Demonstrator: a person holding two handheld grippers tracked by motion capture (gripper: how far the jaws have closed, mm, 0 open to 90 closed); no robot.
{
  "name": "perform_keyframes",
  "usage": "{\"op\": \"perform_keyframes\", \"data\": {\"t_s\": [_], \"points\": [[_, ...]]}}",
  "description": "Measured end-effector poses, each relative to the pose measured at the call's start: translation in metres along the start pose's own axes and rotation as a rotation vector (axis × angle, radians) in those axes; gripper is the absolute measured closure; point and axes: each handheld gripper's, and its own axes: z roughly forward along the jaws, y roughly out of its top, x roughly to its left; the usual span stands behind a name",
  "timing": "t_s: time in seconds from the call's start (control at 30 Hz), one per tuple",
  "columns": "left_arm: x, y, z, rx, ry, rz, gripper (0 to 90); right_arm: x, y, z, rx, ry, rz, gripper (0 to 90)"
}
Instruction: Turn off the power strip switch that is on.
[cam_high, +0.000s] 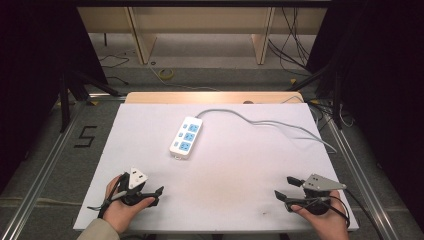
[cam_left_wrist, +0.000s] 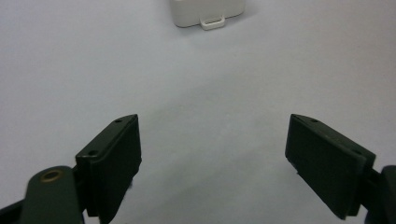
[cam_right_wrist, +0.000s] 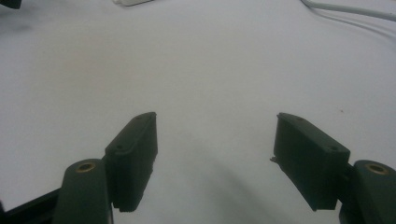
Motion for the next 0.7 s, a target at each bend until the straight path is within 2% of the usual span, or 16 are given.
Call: {"op": "perform_keyframes", "data": {"t_s": [0.23,0.3,0.37,0.47,0.53,0.57,0.6,0.7], "points": [[0.0,0.0,-0.002,0.001,0.001,0.003,19.2,0.001,0.0,0.0,-0.002,-0.002,-0.001,31.3],[0.0,0.0,-0.002,0.004,0.0,0.002,23.2,0.001,0.0,0.0,-0.001,-0.002,-0.005,31.2],[0.0,0.001,-0.003,0.005,0.012,0.001,33.0,0.001,0.001,0.0,0.0,-0.002,-0.004,31.3],[0.003,0.002,-0.008,0.013,0.039,0.011,54.4,0.001,0.001,0.0,0.001,-0.002,-0.006,31.3],[0.004,0.003,-0.008,0.018,0.037,0.015,67.2,0.001,0.001,0.0,0.001,-0.001,-0.006,31.3],[0.004,0.003,-0.008,0.017,0.033,0.02,67.2,0.001,0.001,0.0,0.001,-0.001,-0.006,31.3],[0.004,0.003,-0.009,0.022,0.027,0.023,77.4,0.0,0.001,0.0,0.0,-0.001,-0.006,31.3],[0.004,0.004,-0.011,0.037,0.039,0.009,87.1,0.0,0.001,-0.001,0.0,-0.002,-0.006,31.3]]}}
